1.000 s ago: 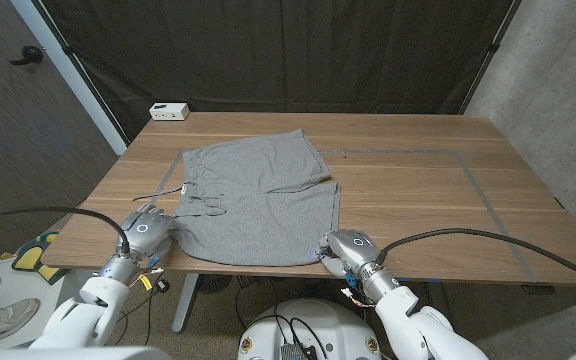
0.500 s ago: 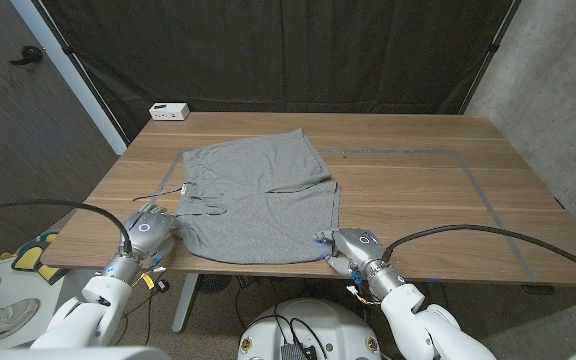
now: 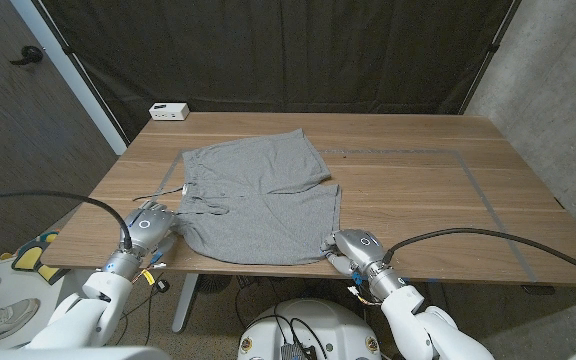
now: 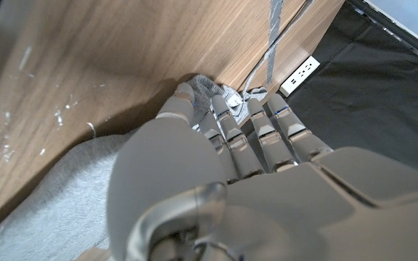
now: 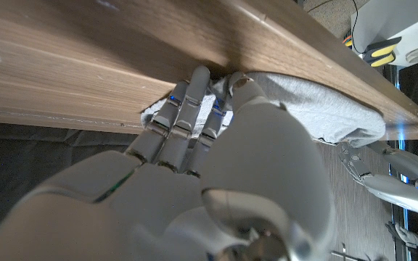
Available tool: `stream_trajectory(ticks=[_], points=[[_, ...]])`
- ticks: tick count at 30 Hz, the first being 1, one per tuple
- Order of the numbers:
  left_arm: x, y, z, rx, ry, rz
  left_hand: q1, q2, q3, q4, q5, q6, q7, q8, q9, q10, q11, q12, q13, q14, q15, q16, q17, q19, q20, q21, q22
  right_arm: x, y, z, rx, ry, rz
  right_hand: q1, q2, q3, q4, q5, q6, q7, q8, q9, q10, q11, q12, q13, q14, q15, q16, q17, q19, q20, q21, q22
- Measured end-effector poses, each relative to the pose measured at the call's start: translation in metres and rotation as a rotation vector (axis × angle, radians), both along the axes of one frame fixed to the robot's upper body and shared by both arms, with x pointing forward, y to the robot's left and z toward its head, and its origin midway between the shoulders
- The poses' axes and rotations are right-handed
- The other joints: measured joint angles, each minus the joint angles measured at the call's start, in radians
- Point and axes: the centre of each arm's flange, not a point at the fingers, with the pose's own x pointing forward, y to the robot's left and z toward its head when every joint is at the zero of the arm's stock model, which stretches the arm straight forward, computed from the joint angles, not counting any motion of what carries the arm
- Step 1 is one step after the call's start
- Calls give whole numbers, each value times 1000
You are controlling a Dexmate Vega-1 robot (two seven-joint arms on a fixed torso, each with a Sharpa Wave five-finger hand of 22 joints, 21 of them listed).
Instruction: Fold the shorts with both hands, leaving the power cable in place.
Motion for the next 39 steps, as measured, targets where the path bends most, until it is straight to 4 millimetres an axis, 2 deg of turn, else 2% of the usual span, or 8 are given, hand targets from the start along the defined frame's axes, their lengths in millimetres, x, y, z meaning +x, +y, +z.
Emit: stream_trajectory(ticks=[5, 8, 10, 16, 20, 25, 34, 39], points=[[-1, 2, 1, -15, -13, 1, 0, 0, 6, -6, 0, 0, 0, 0, 0, 0, 0, 0, 1, 0, 0, -2, 0, -5, -5, 0, 0, 6, -8, -3, -2, 4, -25, 8, 8, 13, -5, -3, 23, 23, 1, 4, 18, 18, 4, -7, 16, -2, -8, -5, 15, 15, 10, -6], [-1, 2, 4, -24, -25, -8, 4, -3, 37, -19, 0, -9, 9, 1, 2, 10, 10, 0, 5, 0, 0, -8, -2, -12, -13, 7, 0, -1, -4, 8, 115, -64, 50, 17, 7, 22, -14, -3, 33, 33, 1, 4, 32, 40, 4, -13, 32, -7, -23, -15, 24, 24, 19, -4], [-3, 4, 7, -41, -36, -15, 15, -8, 60, -21, 0, -18, 19, 1, 65, 10, 15, 0, 9, 0, 0, -12, -3, -12, -13, 8, 0, -1, -7, 10, 147, -82, 59, 21, 2, 23, -14, -3, 42, 42, 1, 3, 35, 50, 4, -16, 44, -9, -30, -21, 29, 29, 19, -4], [-8, 7, 15, -118, -69, -55, 47, -1, 120, -23, 0, -37, 38, 1, 66, -1, 26, -7, 11, -11, 0, -23, -8, -27, -9, 8, 0, -3, -13, 19, 219, -125, 82, 22, 2, 27, -18, -9, 44, 51, 1, 2, 39, 54, 3, -21, 53, -11, -42, -33, 34, 34, 23, -7], [-12, 9, 21, -164, -92, -82, 59, 0, 137, -23, 0, -38, 38, 1, 67, -5, 30, -11, 14, -22, 0, -23, -8, -33, -8, 8, 2, -3, -17, 23, 247, -149, 88, 26, -2, 31, -22, -10, 49, 57, 1, 1, 39, 54, 3, -26, 61, -14, -53, -39, 34, 34, 23, -7], [-19, 14, 33, -232, -132, -120, 75, -13, 173, -43, -5, -49, 49, 1, 97, -6, 42, -11, 14, -31, 2, -29, -12, -50, -3, 8, 5, -4, -22, 30, 292, -193, 104, 24, -14, 38, -30, -12, 59, 66, 0, 1, 43, 58, 3, -26, 72, -15, -62, -47, 38, 38, 26, -7], [-29, 18, 51, -342, -196, -210, 90, -20, 213, -83, -24, -73, 74, 105, 97, -3, 50, -11, 19, -39, 4, -29, -12, -63, 2, 16, 5, -3, -30, 46, 334, -275, 124, 25, -23, 52, -34, -24, 74, 82, 0, -4, 52, 66, 3, -27, 80, -19, -78, -61, 39, 40, 30, -12], [-33, 22, 62, -372, -241, -235, 90, -20, 221, -91, -24, -71, 73, 121, 98, 1, 54, -11, 19, -39, 4, -29, -17, -63, 2, 21, 3, 1, -33, 57, 326, -312, 141, 19, -30, 55, -37, -35, 76, 84, 0, -4, 54, 64, 3, -27, 87, -23, -89, -68, 39, 40, 30, -12]])
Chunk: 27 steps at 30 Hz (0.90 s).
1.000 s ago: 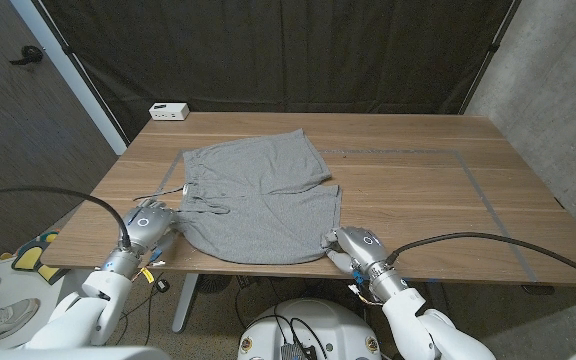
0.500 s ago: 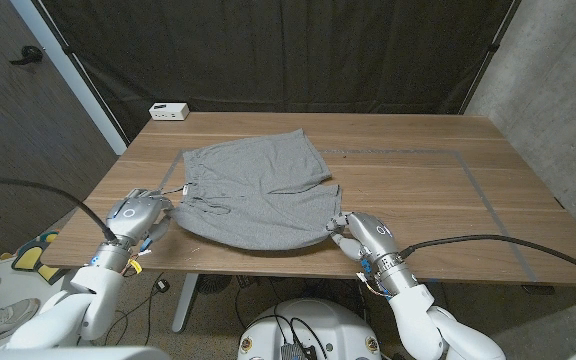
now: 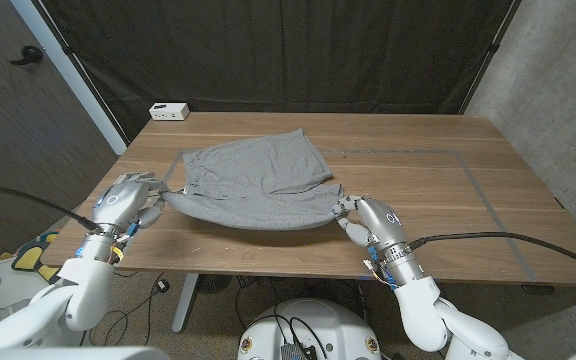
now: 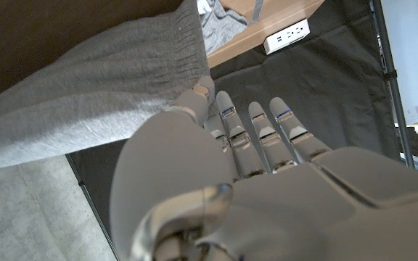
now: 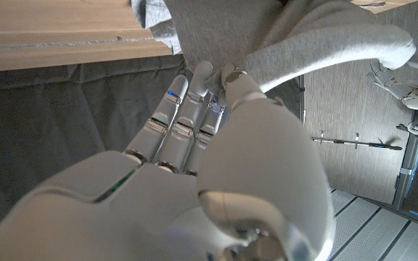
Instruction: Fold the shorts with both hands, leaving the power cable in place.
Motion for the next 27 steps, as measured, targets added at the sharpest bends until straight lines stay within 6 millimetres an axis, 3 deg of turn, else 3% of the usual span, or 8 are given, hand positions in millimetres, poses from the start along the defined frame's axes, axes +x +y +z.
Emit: stream_trajectory(ticks=[4, 7, 11, 14, 15, 16, 18, 27], points=[[-2, 1, 8, -8, -28, -15, 6, -7, 8, -8, 0, 15, -12, 2, 0, 2, 2, 0, 0, 0, 0, 0, 0, 0, 0, 2, -1, 4, -2, 9, -10, -29, 2, 0, 0, 2, 2, -4, 4, 3, -8, 1, 2, -2, 0, 0, 2, 2, -8, -5, 0, 0, 0, 0], [-3, 1, 15, -15, -47, -24, -6, -19, 16, -11, 0, 17, -14, 42, 0, 7, 7, 0, 0, 0, 0, 0, 0, 0, 0, 2, -1, 6, -2, 16, -19, -56, 7, -4, -4, 6, 3, -11, 4, 3, -8, 4, 1, -2, -1, 0, 2, 2, -11, -9, -4, 4, 0, 0], [-5, 3, 26, -25, -74, -35, -14, -30, 25, -16, 4, 24, -21, 45, 0, 9, 5, 0, 1, 0, 0, 0, 0, 0, 0, 8, -2, 11, -3, 27, -33, -92, 15, -7, -7, 12, 4, -15, 4, 3, -8, 5, 1, -2, -4, 0, 2, 2, -21, -11, -4, 4, 0, -3], [-5, 3, 30, -26, -79, -42, -14, -38, 33, -20, 12, 30, -27, 162, 16, 13, 1, 0, 5, 4, -4, 0, 0, 0, 0, 8, -6, 13, -2, 33, -42, -107, 18, -11, -10, 20, 4, -22, 4, 3, -8, 5, 1, -2, -8, 0, 2, 2, -30, -16, -4, 4, 4, -5], [-5, 2, 33, -28, -84, -47, -19, -42, 36, -19, 16, 33, -30, 198, 135, 13, 1, 0, 5, 4, -4, 0, 0, 0, 0, 8, -6, 16, -2, 37, -49, -118, 24, -11, -10, 20, 4, -22, 4, 3, -8, 8, 1, -2, -8, 0, 2, 2, -30, -18, -4, 4, 4, -5], [-4, 3, 36, -30, -87, -50, -19, -42, 40, -18, 19, 37, -34, 212, 187, 13, 1, 0, 5, 4, -4, 0, 0, 0, 0, 8, -6, 17, -1, 39, -53, -125, 26, -11, -10, 20, 4, -26, 4, 3, -8, 9, 1, -2, -8, 0, 2, 2, -30, -18, -4, 4, 4, -5], [-5, 4, 39, -35, -98, -47, -13, -48, 47, -19, 25, 72, -8, 221, 217, 13, 1, 0, 5, 4, -4, 0, 0, 0, 0, 8, -6, 17, 0, 39, -58, -125, 33, -11, -10, 25, 3, -29, 4, 3, -8, 10, 1, -2, -8, 0, 2, 2, -37, -19, -4, 4, 4, -5], [-1, 7, 52, -60, -101, -60, -17, -77, 83, -23, 71, 74, -7, 256, 254, 18, 7, 0, 5, 8, 0, 0, -4, 0, 0, 11, -15, 35, -4, 65, -73, -179, 29, -25, -8, 36, 4, -38, 7, 0, -12, 13, -3, -5, -8, 5, 11, 0, -49, -28, -4, 4, 4, -5]])
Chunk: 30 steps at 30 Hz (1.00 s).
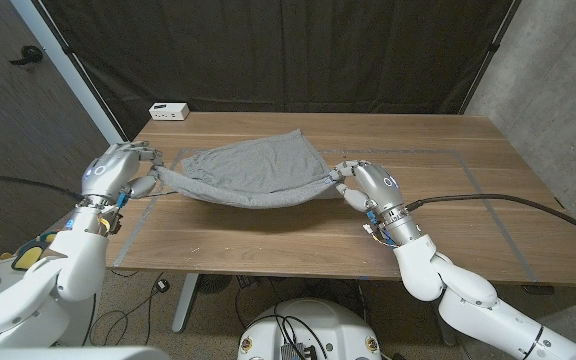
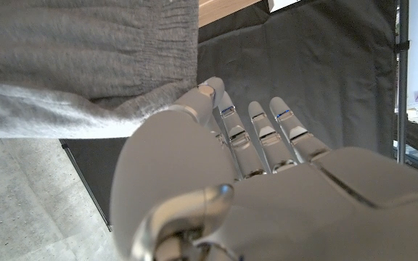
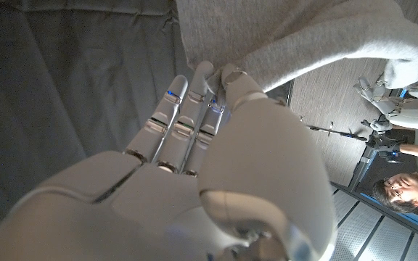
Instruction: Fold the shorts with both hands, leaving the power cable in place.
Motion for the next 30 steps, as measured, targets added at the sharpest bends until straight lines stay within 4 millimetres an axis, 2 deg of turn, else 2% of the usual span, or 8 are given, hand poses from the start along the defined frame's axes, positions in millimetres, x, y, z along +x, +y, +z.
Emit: stream_trajectory(ticks=[5, 13, 17, 21, 22, 24, 25, 30], points=[[1, 2, 2, -14, -5, 6, -2, -2, 19, 2, 25, -4, 4, 14, 22, 0, 0, 0, 0, 0, 0, 0, 0, 0, 0, 1, 0, 5, -2, 7, 7, -8, 3, -7, 0, 8, 0, -7, 2, -2, -3, 3, 0, 0, -8, 0, 0, 0, 0, 0, 0, 0, 0, 0], [4, 9, 2, -38, 0, 50, -15, -18, 45, 6, 64, -6, 6, 42, 61, 2, -9, -3, 0, 0, 0, 0, 3, 0, 0, 4, 0, 22, -3, 35, 5, -50, -4, -11, -4, 14, -3, -12, 2, -2, -4, 5, 2, -2, -8, 0, 5, -5, -7, 0, 0, 0, 0, -2], [6, 11, 2, -50, -4, 54, -16, -26, 57, 6, 83, -13, 13, 56, 81, 2, -9, -4, 0, -4, -4, 0, 3, 0, 0, 4, 0, 22, -1, 35, -4, -46, 7, -11, -4, 19, -3, -13, 2, -2, -4, 7, 0, -7, -13, 0, 5, -5, -13, 0, 0, 0, 0, -5], [8, 14, 2, -78, -5, 57, -22, -33, 69, 5, 100, -13, 13, 67, 99, 2, -9, -4, 0, -4, -4, 0, 3, 0, 0, 4, -5, 28, 2, 45, -9, -63, 18, -11, -4, 26, -5, -19, 2, -2, -4, 7, 0, -7, -16, 0, 5, -5, -17, 0, 0, 0, 0, -5], [9, 16, 1, -101, -5, 55, -20, -38, 73, 6, 104, -13, 13, 72, 101, 2, -9, -4, 0, -4, -4, 0, 3, 0, 0, 4, -5, 38, 4, 58, -7, -82, 13, -11, -4, 27, -3, -19, 2, -2, -4, 7, 0, -7, -16, -1, 5, -5, -21, -3, 0, 0, 0, -5], [10, 16, 2, -104, -8, 56, -22, -41, 73, 6, 111, -13, 13, 75, 109, 2, -9, -4, 0, -4, -4, 0, 3, -4, 4, 4, -5, 38, 5, 58, -10, -83, 19, -11, -4, 32, -7, -19, 2, -2, -4, 7, -3, -11, -22, -3, 5, -5, -25, -4, 0, 0, 0, -5], [12, 18, 2, -127, -9, 49, -24, -42, 80, 6, 115, -15, 15, 80, 116, 2, -9, -4, 0, -4, -4, 0, 3, -4, 4, 4, -5, 45, 7, 67, -10, -96, 18, -11, -4, 33, -6, -19, 2, -2, -4, 7, -4, -11, -22, -3, 5, -5, -28, -4, 0, 0, 0, -5], [14, 15, 7, -137, -23, 42, -25, -51, 97, 5, 138, -19, 19, 98, 129, 2, -9, -4, 0, -4, -4, 0, 3, -9, 9, 4, -5, 43, 9, 67, -20, -93, 35, -15, -8, 41, -6, -19, 2, -2, -4, 6, -4, -11, -25, -3, 5, -5, -29, -9, 0, 0, 0, -5]])
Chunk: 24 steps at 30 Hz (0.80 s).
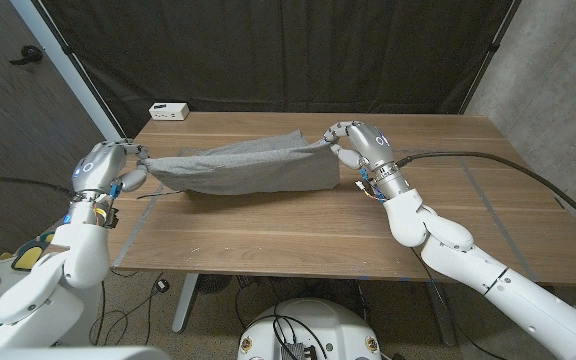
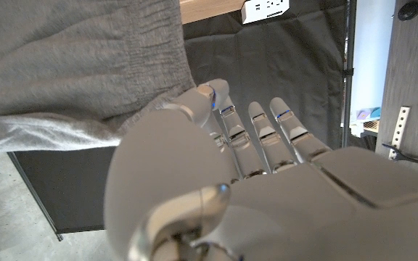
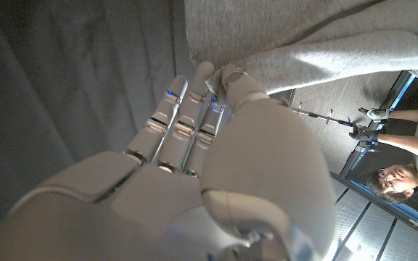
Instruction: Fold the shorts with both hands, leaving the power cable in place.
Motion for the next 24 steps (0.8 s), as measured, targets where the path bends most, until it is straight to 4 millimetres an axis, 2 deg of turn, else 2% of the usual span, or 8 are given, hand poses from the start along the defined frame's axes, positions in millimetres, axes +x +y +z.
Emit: stream_trajectory(ticks=[3, 4, 11, 13, 18, 19, 21, 24], points=[[1, -1, 3, -5, -10, -4, -6, -6, 9, -1, 17, 0, 0, 7, 0, 5, 5, 0, 0, 0, 0, 0, 0, 0, 0, 0, 1, -1, 2, -1, -9, 4, 14, 0, 0, 0, 0, -6, 0, 0, -2, 0, 0, 0, -4, -5, 0, 0, -9, 0, -3, 3, 0, 0], [4, 6, 1, -74, 3, -6, -6, -6, 14, 0, 22, 0, 0, 9, 0, 5, 5, 0, 0, 0, 0, 0, 0, -4, 4, 0, 2, 20, 6, 26, -5, -28, 0, 0, 0, 0, 0, -7, 0, 0, -3, 0, 0, 0, -7, -5, 0, 0, -11, 0, -4, 4, 0, 0], [10, 6, 7, -115, 2, -14, -5, -13, 30, 1, 41, -2, 2, 22, 0, 5, 5, 0, 0, 0, 0, 0, 0, -5, 5, 0, 3, 30, 14, 36, -25, -16, 25, -10, 1, 11, -3, -8, 0, 0, -3, 0, 0, 0, -11, -5, 0, 0, -15, -5, -6, 6, 0, 0], [13, 9, 6, -154, 18, -17, -7, -14, 35, 0, 50, -5, 5, 30, 0, 5, 5, 0, 0, 0, 0, 0, 0, -5, 5, 4, 3, 42, 20, 46, -35, -15, 28, -11, 0, 15, -2, -8, 0, 0, -3, 0, 0, 0, -11, -5, 0, 0, -22, -8, -6, 6, 0, 0], [19, 5, 12, -171, 20, -26, -13, -21, 46, 2, 63, -5, 5, 34, 0, 5, 5, 0, 0, 0, 0, 0, 0, -5, 5, 4, 3, 51, 26, 53, -47, -1, 42, -14, 1, 17, 0, -8, 0, 0, -4, 0, 0, 0, -15, -5, 0, 0, -22, -9, -6, 6, 0, 0], [21, 8, 11, -193, 31, -18, -13, -21, 46, 2, 66, -5, 5, 37, 0, 5, 5, 0, 0, 0, 0, 0, 0, -5, 5, 4, 3, 60, 30, 60, -50, 2, 38, -14, 1, 17, 0, -8, 0, 0, -4, -1, 0, 0, -15, -5, 0, 0, -22, -9, -6, 6, 0, 0], [23, 4, 14, -188, 26, -27, -13, -21, 51, 2, 70, -5, 5, 37, 0, 5, 5, 0, 0, 0, 0, 0, 0, -5, 5, 4, 3, 60, 31, 60, -52, 5, 46, -14, 0, 19, -3, -8, 0, 0, -4, -1, -5, -5, -15, -4, 0, 0, -27, -9, -6, 6, 0, 0], [28, 5, 15, -209, 34, -18, -13, -21, 52, 3, 74, -10, 10, 44, 0, 5, 5, 0, 0, 0, 0, 0, 0, -5, 5, 6, 3, 73, 36, 69, -56, 17, 50, -19, -3, 25, 0, -8, 0, 0, -4, -1, -6, -5, -19, -5, 0, 0, -29, -9, -6, 6, 0, 0]])
